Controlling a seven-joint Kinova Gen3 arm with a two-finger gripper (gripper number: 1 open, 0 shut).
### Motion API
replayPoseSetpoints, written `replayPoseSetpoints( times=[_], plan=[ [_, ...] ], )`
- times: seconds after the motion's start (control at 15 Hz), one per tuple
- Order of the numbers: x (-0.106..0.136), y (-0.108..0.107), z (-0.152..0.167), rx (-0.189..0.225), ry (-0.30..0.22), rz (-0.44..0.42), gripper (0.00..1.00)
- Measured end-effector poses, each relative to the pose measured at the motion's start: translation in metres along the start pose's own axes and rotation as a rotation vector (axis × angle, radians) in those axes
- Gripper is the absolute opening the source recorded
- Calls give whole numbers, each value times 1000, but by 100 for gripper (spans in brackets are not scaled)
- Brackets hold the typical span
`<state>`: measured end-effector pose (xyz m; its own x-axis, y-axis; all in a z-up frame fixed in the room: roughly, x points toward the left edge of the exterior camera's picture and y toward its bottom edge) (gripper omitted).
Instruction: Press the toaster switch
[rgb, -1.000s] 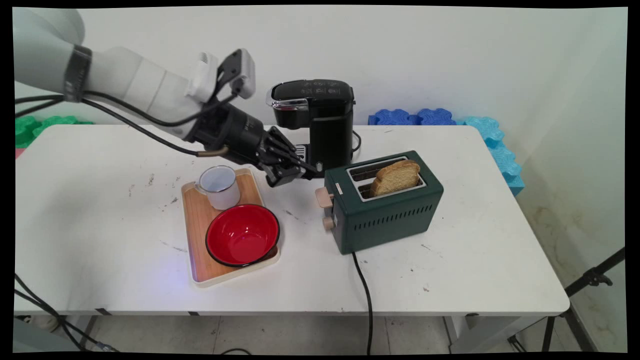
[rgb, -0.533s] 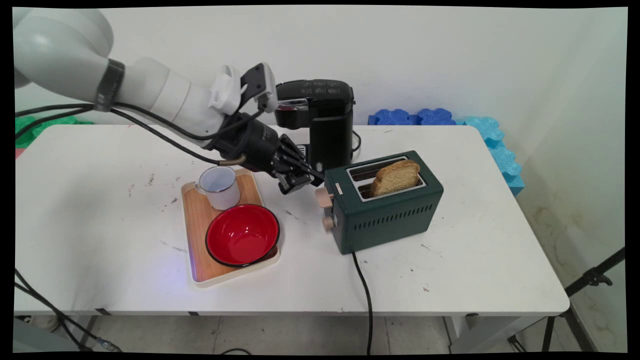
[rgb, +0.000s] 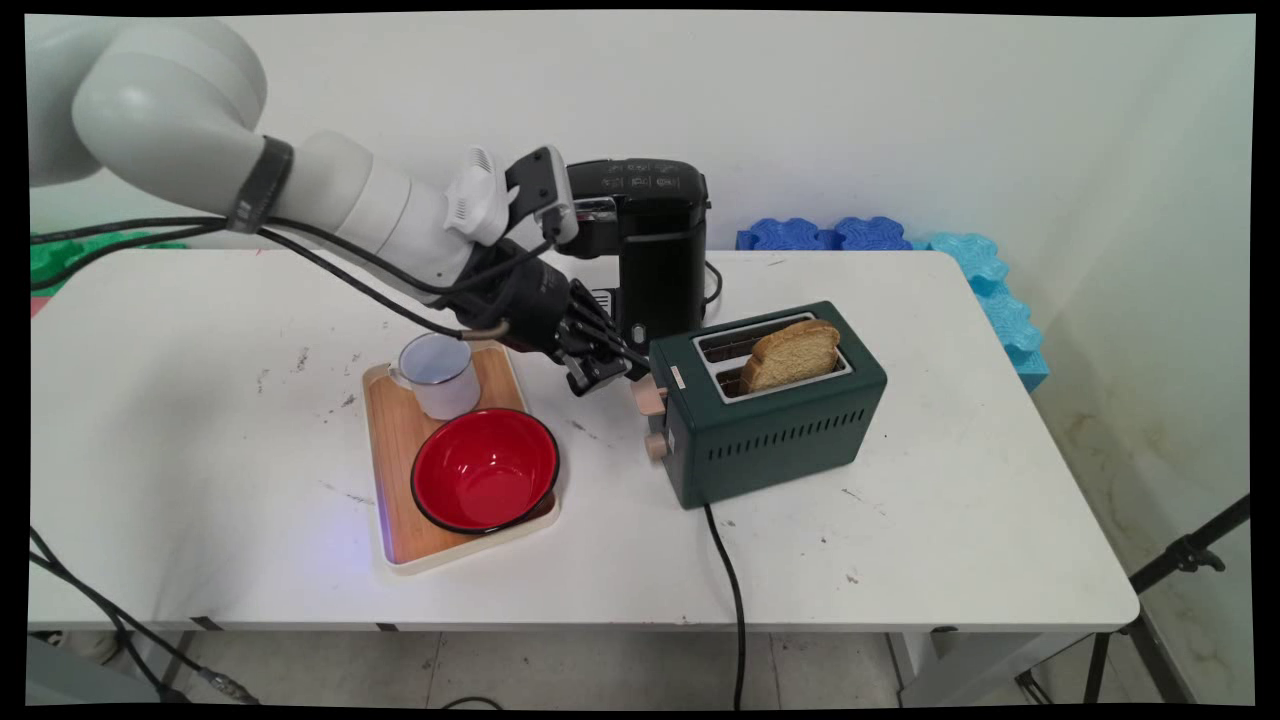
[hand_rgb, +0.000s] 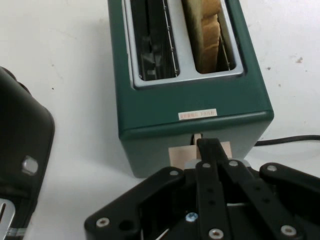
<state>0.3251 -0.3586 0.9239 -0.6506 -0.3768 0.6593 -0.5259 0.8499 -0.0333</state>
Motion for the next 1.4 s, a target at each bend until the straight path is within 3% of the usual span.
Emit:
replayPoseSetpoints(
  times=[1.4],
  plan=[
    [-15,-3,35,1,12,-5,0]
  ],
)
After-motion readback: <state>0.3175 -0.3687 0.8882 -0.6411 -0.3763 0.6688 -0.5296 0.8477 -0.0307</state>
